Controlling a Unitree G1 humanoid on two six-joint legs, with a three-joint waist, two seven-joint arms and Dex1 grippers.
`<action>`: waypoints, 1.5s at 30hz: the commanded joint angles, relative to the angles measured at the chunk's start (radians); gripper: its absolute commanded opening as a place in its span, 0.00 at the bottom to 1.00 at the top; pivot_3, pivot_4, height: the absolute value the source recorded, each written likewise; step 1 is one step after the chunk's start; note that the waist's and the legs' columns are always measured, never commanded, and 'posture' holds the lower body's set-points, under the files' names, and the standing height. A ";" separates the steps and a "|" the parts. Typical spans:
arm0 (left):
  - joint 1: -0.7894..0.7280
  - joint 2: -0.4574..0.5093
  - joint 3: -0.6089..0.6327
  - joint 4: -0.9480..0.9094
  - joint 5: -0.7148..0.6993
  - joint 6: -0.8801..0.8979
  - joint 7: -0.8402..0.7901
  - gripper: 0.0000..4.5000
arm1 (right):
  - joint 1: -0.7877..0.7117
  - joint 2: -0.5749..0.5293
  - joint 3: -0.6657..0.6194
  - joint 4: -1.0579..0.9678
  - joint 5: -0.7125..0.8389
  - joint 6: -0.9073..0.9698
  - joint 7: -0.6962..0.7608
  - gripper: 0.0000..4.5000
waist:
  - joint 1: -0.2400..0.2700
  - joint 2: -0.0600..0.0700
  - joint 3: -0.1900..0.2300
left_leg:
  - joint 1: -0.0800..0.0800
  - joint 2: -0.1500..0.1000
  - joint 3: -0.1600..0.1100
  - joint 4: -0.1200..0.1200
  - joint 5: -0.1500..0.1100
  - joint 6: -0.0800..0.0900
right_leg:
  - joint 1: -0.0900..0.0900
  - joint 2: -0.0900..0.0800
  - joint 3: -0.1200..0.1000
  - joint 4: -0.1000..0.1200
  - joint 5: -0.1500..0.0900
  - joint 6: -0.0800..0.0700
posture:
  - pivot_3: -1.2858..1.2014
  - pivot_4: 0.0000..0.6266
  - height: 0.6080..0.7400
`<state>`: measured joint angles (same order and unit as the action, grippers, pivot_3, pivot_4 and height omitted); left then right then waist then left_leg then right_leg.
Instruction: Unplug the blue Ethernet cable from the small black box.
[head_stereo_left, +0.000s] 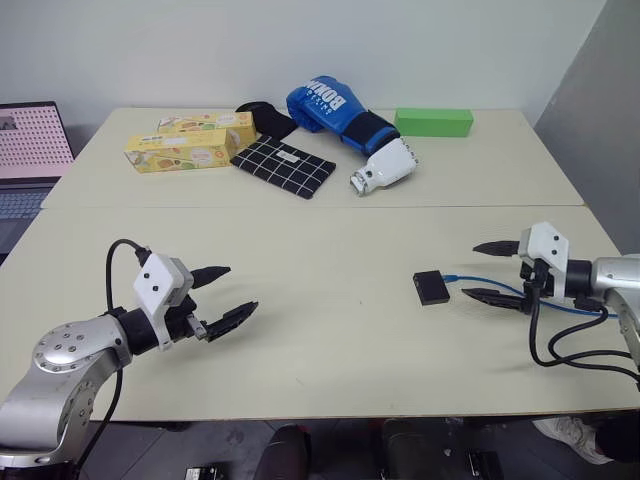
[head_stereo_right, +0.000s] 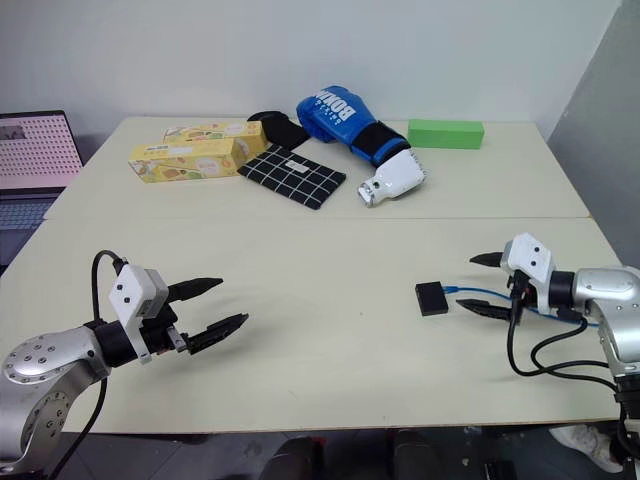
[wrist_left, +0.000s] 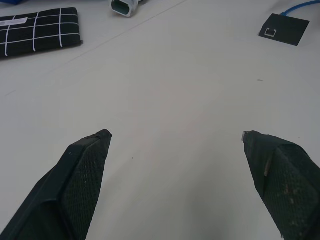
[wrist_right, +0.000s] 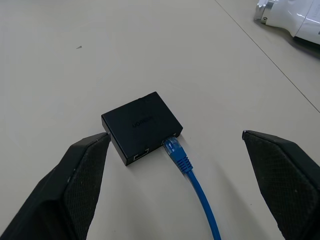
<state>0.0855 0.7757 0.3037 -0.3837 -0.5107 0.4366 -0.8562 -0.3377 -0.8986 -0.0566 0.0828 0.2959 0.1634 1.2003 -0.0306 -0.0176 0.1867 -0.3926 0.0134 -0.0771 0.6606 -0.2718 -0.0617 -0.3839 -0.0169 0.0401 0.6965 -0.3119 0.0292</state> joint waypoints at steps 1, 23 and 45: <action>0.000 -0.007 0.030 -0.032 -0.027 -0.012 -0.002 0.99 | -0.024 -0.009 -0.011 -0.009 -0.001 -0.022 0.013 1.00 | 0.000 0.000 0.000 | 0.000 0.000 0.000 0.000 0.000 0.000 | 0.000 0.000 0.000 0.000 0.000 0.000 | 0.52 0.24 1.00; 0.007 -0.003 -0.003 -0.103 -0.103 0.069 -0.010 0.99 | -0.115 -0.003 0.088 0.125 -0.119 -0.077 0.028 1.00 | -0.001 0.000 0.000 | 0.000 0.000 0.000 0.000 0.000 0.000 | 0.000 -0.001 0.000 0.000 0.000 0.000 | 0.52 0.24 1.00; -0.127 0.058 -0.198 -0.139 -0.099 0.045 -0.206 1.00 | -0.469 0.133 0.316 0.695 -0.352 -0.384 0.168 0.73 | -0.002 0.001 0.000 | 0.001 0.000 0.003 0.000 0.000 0.000 | 0.000 0.000 0.000 0.000 0.000 0.000 | 0.52 0.24 1.00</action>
<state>-0.0313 0.8348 0.1100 -0.4983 -0.5973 0.4927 -1.0581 -0.7823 -0.7644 0.2583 0.7562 -0.0403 -0.1997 1.3510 -0.0326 -0.0171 0.1871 -0.3920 0.0132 -0.0743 0.6609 -0.2718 -0.0617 -0.3842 -0.0167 0.0406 0.6968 -0.3119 0.0291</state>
